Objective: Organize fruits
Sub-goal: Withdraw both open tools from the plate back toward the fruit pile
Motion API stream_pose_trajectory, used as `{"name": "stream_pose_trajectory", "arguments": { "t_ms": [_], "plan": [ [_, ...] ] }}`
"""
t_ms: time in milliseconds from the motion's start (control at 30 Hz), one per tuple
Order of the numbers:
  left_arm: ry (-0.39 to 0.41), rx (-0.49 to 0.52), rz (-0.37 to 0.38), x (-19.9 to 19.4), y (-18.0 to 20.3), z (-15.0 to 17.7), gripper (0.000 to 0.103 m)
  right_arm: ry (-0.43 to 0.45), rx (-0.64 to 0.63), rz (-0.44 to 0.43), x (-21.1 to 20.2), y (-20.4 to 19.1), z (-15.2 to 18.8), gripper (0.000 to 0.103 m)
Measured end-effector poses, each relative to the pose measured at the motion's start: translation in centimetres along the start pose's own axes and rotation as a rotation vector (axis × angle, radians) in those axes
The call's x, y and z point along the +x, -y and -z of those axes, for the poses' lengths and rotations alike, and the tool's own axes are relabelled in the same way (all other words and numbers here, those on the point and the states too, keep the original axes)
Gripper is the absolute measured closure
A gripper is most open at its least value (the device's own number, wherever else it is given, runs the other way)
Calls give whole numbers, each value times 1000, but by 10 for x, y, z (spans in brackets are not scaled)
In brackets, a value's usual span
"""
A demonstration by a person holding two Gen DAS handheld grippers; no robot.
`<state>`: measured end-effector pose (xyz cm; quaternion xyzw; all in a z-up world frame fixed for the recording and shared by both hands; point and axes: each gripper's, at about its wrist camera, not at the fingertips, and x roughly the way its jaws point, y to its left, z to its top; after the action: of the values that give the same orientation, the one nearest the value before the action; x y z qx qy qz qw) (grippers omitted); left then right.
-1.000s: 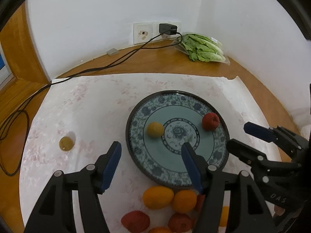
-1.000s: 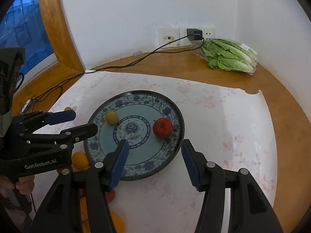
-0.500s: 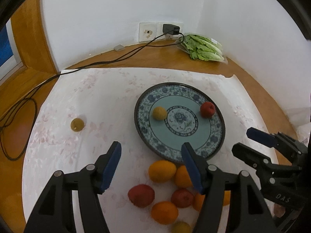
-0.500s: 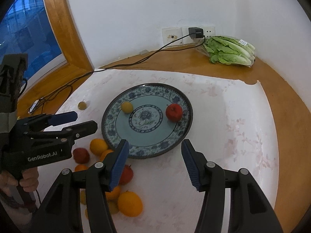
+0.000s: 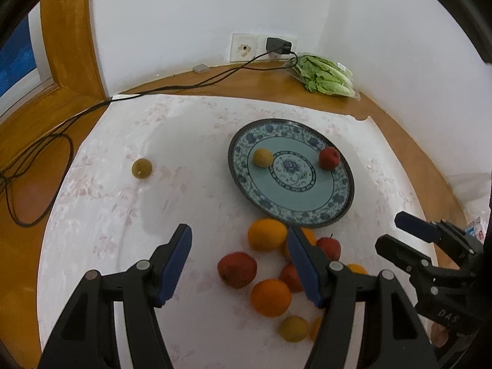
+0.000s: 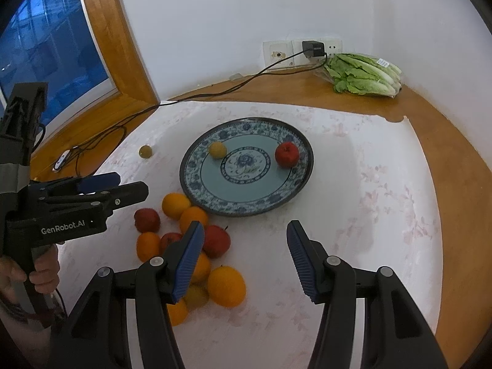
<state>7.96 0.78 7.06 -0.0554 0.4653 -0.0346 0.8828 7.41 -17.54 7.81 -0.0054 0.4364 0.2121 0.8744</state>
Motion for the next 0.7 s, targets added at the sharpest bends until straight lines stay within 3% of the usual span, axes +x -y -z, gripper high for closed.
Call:
{"name": "stream_pose_trajectory", "arguments": {
  "t_ms": [700],
  "plan": [
    [-50,-61,17,9,-19,30,35,-68,37,-46,6,-1,34,46]
  ]
}}
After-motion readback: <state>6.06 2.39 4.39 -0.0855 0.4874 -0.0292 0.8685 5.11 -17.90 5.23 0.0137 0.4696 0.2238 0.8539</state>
